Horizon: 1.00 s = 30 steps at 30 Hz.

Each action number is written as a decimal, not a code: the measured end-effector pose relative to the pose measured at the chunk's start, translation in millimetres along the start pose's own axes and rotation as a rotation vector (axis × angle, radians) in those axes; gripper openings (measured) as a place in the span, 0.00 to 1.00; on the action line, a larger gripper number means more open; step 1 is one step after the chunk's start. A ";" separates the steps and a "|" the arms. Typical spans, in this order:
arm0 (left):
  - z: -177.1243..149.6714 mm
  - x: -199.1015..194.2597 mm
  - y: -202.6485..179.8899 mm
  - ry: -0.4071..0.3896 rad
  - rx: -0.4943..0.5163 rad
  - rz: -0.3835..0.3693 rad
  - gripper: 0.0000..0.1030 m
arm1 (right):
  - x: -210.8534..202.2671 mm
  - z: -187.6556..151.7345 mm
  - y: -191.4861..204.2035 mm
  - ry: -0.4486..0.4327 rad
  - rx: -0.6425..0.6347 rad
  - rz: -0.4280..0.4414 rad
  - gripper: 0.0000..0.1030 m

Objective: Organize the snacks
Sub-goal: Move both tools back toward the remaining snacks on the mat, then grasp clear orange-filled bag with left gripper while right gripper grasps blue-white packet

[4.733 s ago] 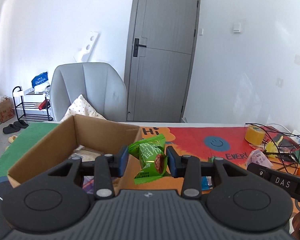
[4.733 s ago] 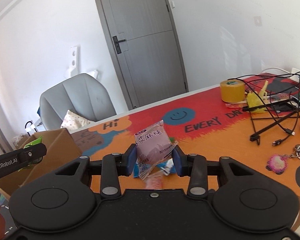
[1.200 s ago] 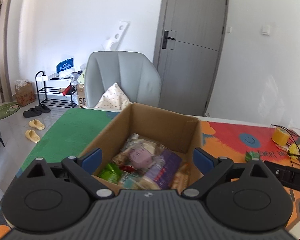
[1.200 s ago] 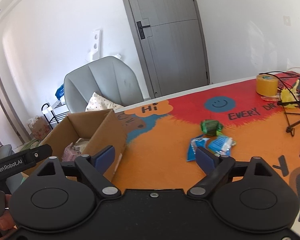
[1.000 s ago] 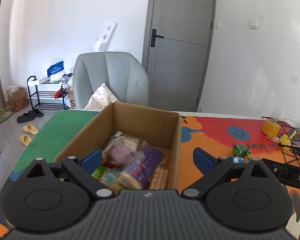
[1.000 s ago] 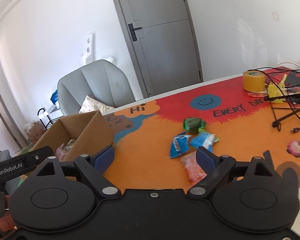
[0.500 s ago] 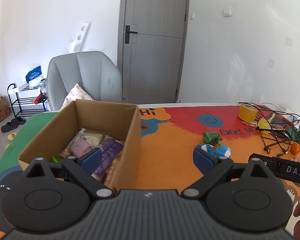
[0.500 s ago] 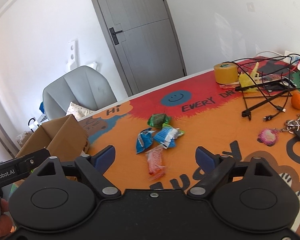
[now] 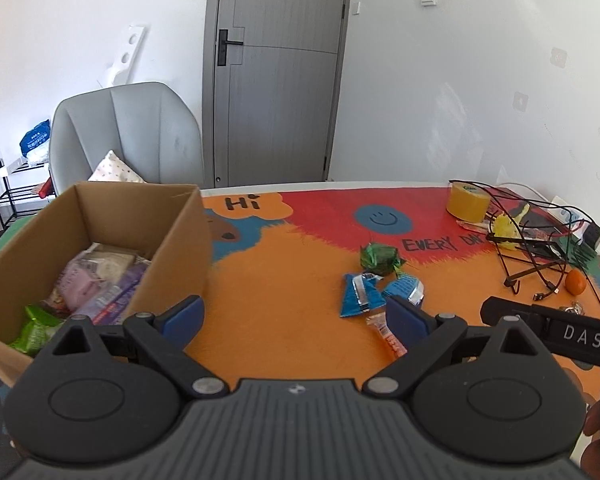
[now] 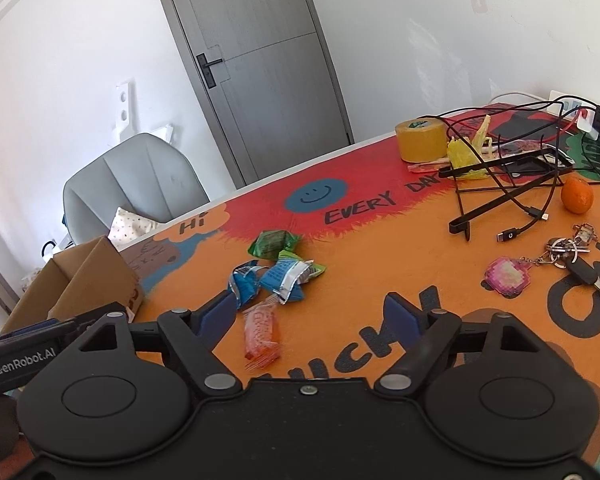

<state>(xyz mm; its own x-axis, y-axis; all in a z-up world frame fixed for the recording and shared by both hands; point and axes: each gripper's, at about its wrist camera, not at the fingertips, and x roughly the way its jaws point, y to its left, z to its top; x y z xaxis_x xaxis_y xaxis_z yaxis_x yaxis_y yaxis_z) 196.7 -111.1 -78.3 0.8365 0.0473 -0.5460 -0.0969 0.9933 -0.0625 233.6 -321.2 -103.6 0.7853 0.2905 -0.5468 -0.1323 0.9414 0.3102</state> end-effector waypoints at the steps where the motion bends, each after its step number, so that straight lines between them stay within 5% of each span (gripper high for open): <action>1: -0.5 3.8 -3.3 0.001 0.002 0.000 0.94 | 1.3 0.5 -1.8 0.002 0.001 -0.002 0.76; 15: -9.1 51.1 -37.6 0.069 -0.009 -0.029 0.91 | 22.8 1.0 -31.7 0.038 0.018 -0.030 0.71; 30: -20.6 89.5 -59.0 0.140 -0.060 -0.048 0.63 | 40.6 -0.2 -42.9 0.054 0.016 -0.030 0.74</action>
<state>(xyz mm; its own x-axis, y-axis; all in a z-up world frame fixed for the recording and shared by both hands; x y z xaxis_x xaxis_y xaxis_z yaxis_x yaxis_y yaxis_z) 266.2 -167.7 -140.7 0.7582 -0.0189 -0.6518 -0.0948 0.9858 -0.1389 271.0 -349.7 -139.3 0.7552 0.2710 -0.5969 -0.0991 0.9473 0.3047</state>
